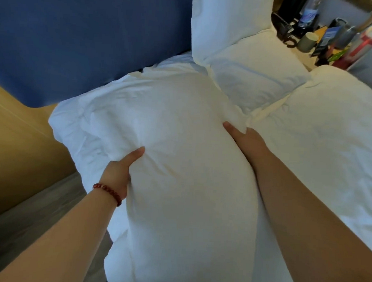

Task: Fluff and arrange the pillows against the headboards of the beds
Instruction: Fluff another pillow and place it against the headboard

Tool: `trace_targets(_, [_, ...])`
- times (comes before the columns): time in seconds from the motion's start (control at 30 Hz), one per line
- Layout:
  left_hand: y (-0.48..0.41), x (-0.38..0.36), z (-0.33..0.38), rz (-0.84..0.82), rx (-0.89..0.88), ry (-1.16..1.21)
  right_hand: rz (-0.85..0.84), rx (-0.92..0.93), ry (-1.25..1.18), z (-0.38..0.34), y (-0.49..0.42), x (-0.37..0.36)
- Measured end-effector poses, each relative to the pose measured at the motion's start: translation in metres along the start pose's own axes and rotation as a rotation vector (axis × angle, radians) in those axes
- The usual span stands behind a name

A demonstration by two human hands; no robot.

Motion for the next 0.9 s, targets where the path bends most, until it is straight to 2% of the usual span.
trace_targets(0.13, [0.029, 0.014, 0.029, 0.024, -0.053, 0.05, 0.125, 0.129, -0.027, -0.019, 0.045, 0.007])
trace_targets(0.27, [0.052, 0.03, 0.06, 0.019, -0.087, 0.118, 0.167, 0.181, -0.068, -0.034, 0.087, 0.006])
trace_targets(0.53, [0.036, 0.081, 0.138, -0.187, -0.276, 0.165, 0.282, 0.297, -0.196, -0.092, 0.145, -0.007])
trace_targets(0.7, [0.002, 0.111, 0.187, -0.304, -0.258, 0.174, 0.386, 0.391, -0.25, -0.168, 0.168, -0.02])
trace_targets(0.9, [-0.018, 0.135, 0.224, -0.381, -0.307, 0.151, 0.366, 0.416, -0.253, -0.226, 0.174, -0.025])
Point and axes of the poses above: each hand's wrist, its own y-axis away from the middle knuckle, its own x-axis out of the back of the hand, z = x × y, the point moved 1 cm from there along -y, towards the middle knuckle, and after that the axes turned 15 degrees about -x, right-handed, at the moved point
